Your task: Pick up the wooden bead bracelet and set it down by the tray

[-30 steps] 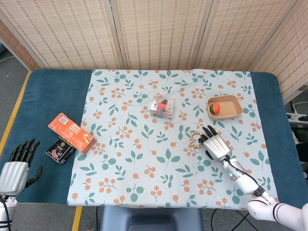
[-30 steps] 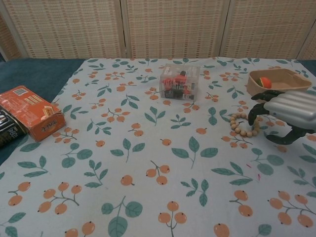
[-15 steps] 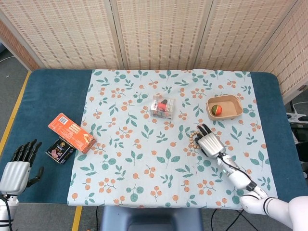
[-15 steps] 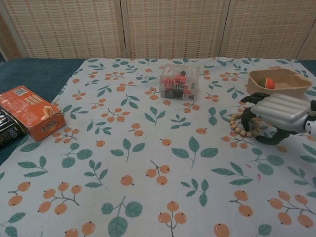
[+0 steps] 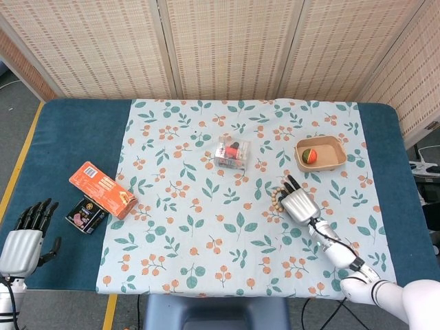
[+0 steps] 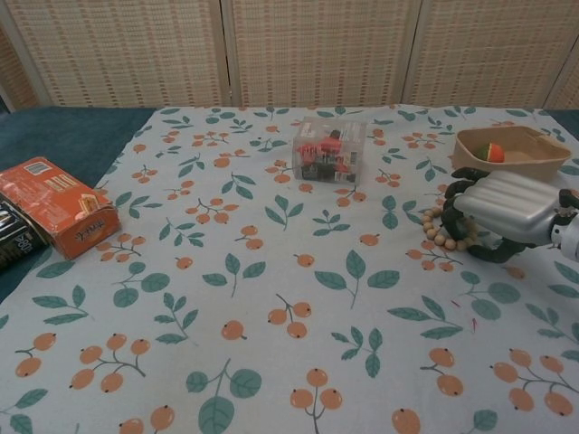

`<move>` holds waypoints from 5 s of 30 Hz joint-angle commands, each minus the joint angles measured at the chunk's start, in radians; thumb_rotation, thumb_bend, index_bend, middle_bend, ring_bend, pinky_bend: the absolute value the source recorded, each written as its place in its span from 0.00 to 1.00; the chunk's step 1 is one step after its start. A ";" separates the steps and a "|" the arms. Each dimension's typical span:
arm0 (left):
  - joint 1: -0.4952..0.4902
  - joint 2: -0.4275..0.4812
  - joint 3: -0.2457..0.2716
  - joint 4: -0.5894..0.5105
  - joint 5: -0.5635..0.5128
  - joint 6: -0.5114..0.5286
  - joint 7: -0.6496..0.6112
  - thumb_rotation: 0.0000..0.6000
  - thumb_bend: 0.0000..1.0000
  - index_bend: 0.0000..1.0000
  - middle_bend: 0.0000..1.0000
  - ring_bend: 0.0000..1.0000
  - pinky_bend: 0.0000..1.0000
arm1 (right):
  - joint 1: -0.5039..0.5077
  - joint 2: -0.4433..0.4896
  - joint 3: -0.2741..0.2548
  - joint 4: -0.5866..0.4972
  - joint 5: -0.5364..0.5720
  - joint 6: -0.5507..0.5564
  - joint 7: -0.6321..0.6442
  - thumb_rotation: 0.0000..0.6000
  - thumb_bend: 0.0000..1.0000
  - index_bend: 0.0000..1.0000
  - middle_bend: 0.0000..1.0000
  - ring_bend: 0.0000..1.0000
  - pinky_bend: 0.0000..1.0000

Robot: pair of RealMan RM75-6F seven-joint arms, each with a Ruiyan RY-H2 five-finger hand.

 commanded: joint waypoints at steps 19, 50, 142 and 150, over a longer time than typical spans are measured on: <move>0.001 0.000 -0.005 -0.002 0.002 0.001 -0.009 1.00 0.47 0.00 0.00 0.00 0.11 | 0.094 0.280 0.079 -0.447 0.154 -0.254 0.571 1.00 0.77 0.84 0.63 0.27 0.00; -0.015 -0.020 0.001 0.015 -0.001 -0.038 -0.012 1.00 0.47 0.00 0.00 0.00 0.11 | -0.187 0.267 0.894 -0.520 0.888 -1.438 0.906 0.71 0.77 0.58 0.62 0.28 0.00; -0.018 -0.001 -0.002 0.014 -0.021 -0.056 -0.058 1.00 0.47 0.00 0.00 0.00 0.11 | -0.340 0.013 0.894 -0.195 1.135 -1.831 0.236 0.74 1.00 0.56 0.49 0.23 0.00; -0.017 0.001 -0.003 0.013 -0.019 -0.052 -0.059 1.00 0.47 0.00 0.00 0.00 0.11 | -0.329 0.011 0.895 -0.190 1.118 -1.846 0.188 0.67 1.00 0.48 0.49 0.19 0.00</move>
